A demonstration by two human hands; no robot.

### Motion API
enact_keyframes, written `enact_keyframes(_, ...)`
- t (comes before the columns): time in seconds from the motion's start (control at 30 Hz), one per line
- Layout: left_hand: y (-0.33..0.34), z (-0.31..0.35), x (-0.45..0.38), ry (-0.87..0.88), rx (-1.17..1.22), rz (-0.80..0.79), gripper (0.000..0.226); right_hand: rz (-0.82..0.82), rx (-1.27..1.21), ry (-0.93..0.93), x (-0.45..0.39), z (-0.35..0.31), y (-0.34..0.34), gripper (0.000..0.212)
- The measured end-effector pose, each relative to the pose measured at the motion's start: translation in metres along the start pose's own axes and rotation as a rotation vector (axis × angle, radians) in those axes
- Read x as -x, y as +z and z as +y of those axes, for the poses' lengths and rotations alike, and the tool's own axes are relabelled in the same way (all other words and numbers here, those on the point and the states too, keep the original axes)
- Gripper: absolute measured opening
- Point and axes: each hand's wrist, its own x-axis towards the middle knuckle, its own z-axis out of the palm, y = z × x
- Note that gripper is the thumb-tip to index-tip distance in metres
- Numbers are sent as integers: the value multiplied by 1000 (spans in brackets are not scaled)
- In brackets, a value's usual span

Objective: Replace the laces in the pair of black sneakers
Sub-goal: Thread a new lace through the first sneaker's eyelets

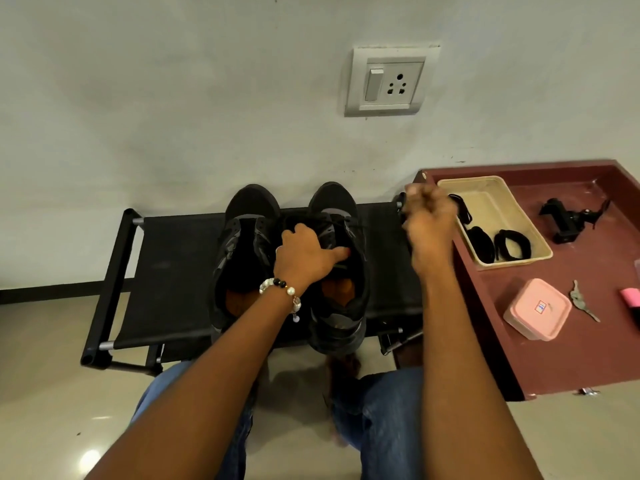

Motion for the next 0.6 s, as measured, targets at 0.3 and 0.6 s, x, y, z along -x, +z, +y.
enact_keyframes(0.3, 11, -3, -4, -27, 89, -14, 85, -299, 654, -13, 10, 4, 12, 20)
enact_keyframes(0.6, 15, -2, -4, -78, 121, -9, 79, 51, -826, 414, -4, 4, -13, 24)
